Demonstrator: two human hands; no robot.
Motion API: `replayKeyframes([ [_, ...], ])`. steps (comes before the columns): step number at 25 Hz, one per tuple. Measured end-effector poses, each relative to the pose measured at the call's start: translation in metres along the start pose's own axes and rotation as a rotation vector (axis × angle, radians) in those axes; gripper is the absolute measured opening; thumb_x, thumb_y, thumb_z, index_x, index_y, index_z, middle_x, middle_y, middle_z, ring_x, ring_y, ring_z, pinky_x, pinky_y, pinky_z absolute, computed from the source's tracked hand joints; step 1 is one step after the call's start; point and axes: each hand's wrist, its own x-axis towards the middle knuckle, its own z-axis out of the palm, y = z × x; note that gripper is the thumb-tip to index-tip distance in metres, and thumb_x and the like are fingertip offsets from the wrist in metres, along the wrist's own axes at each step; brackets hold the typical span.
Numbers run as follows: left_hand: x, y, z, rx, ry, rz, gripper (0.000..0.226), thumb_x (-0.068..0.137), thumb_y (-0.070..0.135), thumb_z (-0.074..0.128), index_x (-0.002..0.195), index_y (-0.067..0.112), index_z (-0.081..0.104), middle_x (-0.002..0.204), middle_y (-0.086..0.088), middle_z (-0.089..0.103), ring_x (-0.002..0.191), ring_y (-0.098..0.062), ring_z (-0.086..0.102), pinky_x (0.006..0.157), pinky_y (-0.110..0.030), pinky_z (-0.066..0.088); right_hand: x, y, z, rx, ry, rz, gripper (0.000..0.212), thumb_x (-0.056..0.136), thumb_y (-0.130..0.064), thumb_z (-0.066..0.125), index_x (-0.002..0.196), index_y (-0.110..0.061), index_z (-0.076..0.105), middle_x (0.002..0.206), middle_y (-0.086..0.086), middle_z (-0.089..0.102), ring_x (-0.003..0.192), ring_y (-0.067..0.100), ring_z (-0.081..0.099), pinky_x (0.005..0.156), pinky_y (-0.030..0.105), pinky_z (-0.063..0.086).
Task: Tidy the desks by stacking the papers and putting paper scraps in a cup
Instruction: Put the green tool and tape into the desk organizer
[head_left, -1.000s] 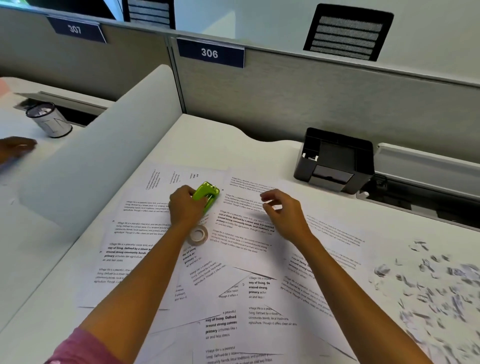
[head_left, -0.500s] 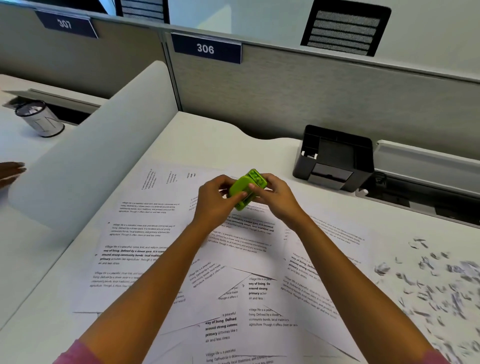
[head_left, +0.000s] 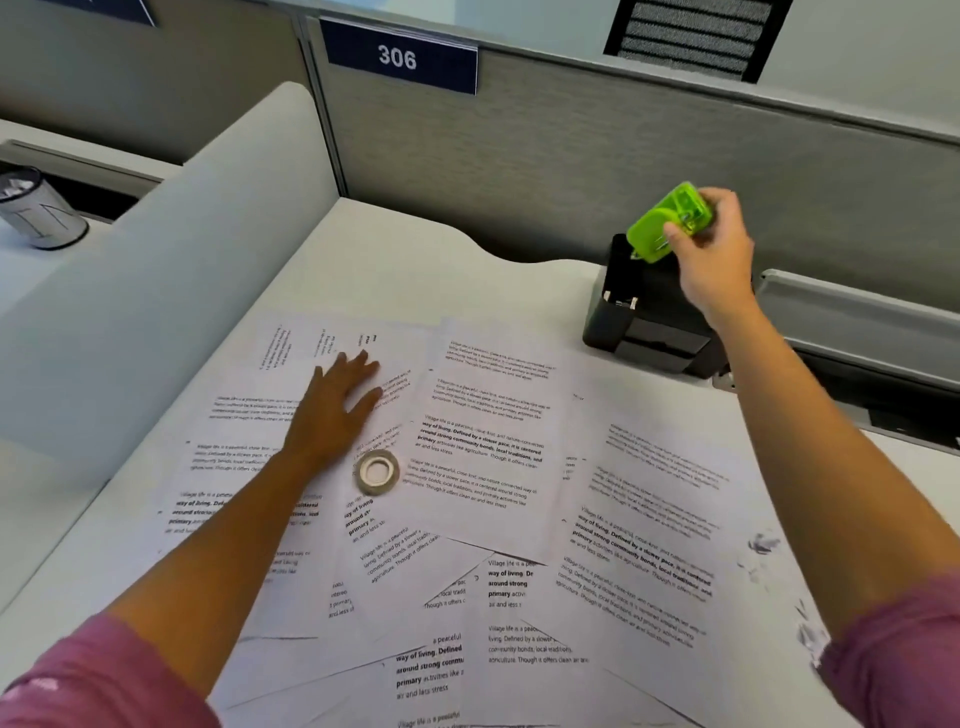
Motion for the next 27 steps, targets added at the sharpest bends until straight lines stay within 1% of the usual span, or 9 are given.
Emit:
replayKeyframes([
  [3,-0.002,-0.001,0.004,-0.013,0.068,-0.009,0.046,0.098,0.043,0.049,0.142,0.028,0.048,0.153,0.013,0.038,0.147,-0.007,0.022,0.122,-0.029,0.007,0.025,0.016,-0.001,-0.13,-0.032,-0.049,0.033,0.09,-0.014,0.066,0.12,-0.015,0.053,0.1,-0.001,0.06,0.073,-0.006,0.053,0.072,0.006,0.041],
  [7,-0.002,-0.001,0.005,-0.005,0.096,0.009,0.044,0.099,0.04,0.051,0.141,0.027,0.05,0.151,0.01,0.041,0.146,-0.008,0.026,0.122,-0.03,0.01,0.041,0.034,0.004,-0.238,-0.115,-0.093,0.035,0.092,-0.015,0.064,0.124,-0.015,0.051,0.103,0.002,0.06,0.091,0.014,0.056,0.084,0.026,0.046],
  [9,-0.003,-0.001,0.005,-0.001,0.101,0.015,0.044,0.099,0.039,0.05,0.141,0.026,0.051,0.151,0.009,0.042,0.146,-0.009,0.026,0.122,-0.032,0.012,0.047,0.04,0.006,-0.242,-0.143,-0.098,0.036,0.092,-0.017,0.064,0.125,-0.018,0.05,0.108,0.009,0.063,0.095,0.018,0.058,0.09,0.036,0.049],
  [11,-0.003,0.0,0.006,-0.01,0.108,0.016,0.044,0.099,0.038,0.051,0.14,0.025,0.051,0.151,0.009,0.042,0.145,-0.01,0.027,0.123,-0.035,0.013,0.051,0.042,0.006,-0.238,-0.16,-0.115,0.037,0.093,-0.017,0.063,0.127,-0.017,0.049,0.111,0.012,0.063,0.096,0.018,0.057,0.091,0.038,0.049],
  [15,-0.002,-0.001,0.006,-0.014,0.114,0.016,0.043,0.099,0.039,0.051,0.141,0.026,0.051,0.151,0.01,0.042,0.146,-0.009,0.026,0.123,-0.037,0.015,0.057,0.035,0.006,-0.214,-0.258,-0.175,0.036,0.093,-0.016,0.065,0.116,-0.04,0.051,0.109,0.005,0.059,0.096,0.018,0.058,0.092,0.038,0.05],
  [17,-0.002,-0.001,0.007,-0.019,0.116,0.014,0.044,0.099,0.039,0.05,0.141,0.026,0.051,0.151,0.011,0.041,0.146,-0.007,0.026,0.123,-0.038,0.015,0.055,0.038,0.006,-0.227,-0.316,-0.17,0.034,0.094,-0.014,0.065,0.12,-0.031,0.052,0.113,0.01,0.06,0.097,0.02,0.058,0.09,0.029,0.05],
  [21,-0.003,-0.001,0.007,-0.038,0.135,0.015,0.043,0.098,0.037,0.052,0.14,0.026,0.052,0.15,0.011,0.043,0.145,-0.006,0.026,0.123,-0.037,0.016,0.052,0.051,0.009,-0.214,-0.257,-0.168,0.038,0.094,-0.01,0.064,0.129,-0.009,0.049,0.119,0.017,0.06,0.098,0.02,0.056,0.08,0.004,0.042],
  [24,-0.002,0.0,0.007,-0.046,0.139,0.008,0.042,0.098,0.037,0.053,0.139,0.026,0.053,0.149,0.011,0.044,0.145,-0.005,0.027,0.123,-0.037,0.016,0.055,0.054,0.016,-0.289,-0.226,-0.156,0.04,0.094,-0.013,0.064,0.132,-0.008,0.05,0.124,0.014,0.058,0.1,0.017,0.052,0.085,0.015,0.04],
  [27,-0.002,0.0,0.007,-0.052,0.141,0.01,0.042,0.098,0.036,0.054,0.138,0.026,0.053,0.149,0.011,0.044,0.145,-0.005,0.027,0.122,-0.037,0.016,0.055,0.062,0.024,-0.385,-0.232,-0.135,0.041,0.093,-0.013,0.065,0.131,-0.006,0.054,0.126,0.019,0.056,0.109,0.028,0.054,0.092,0.03,0.041],
])
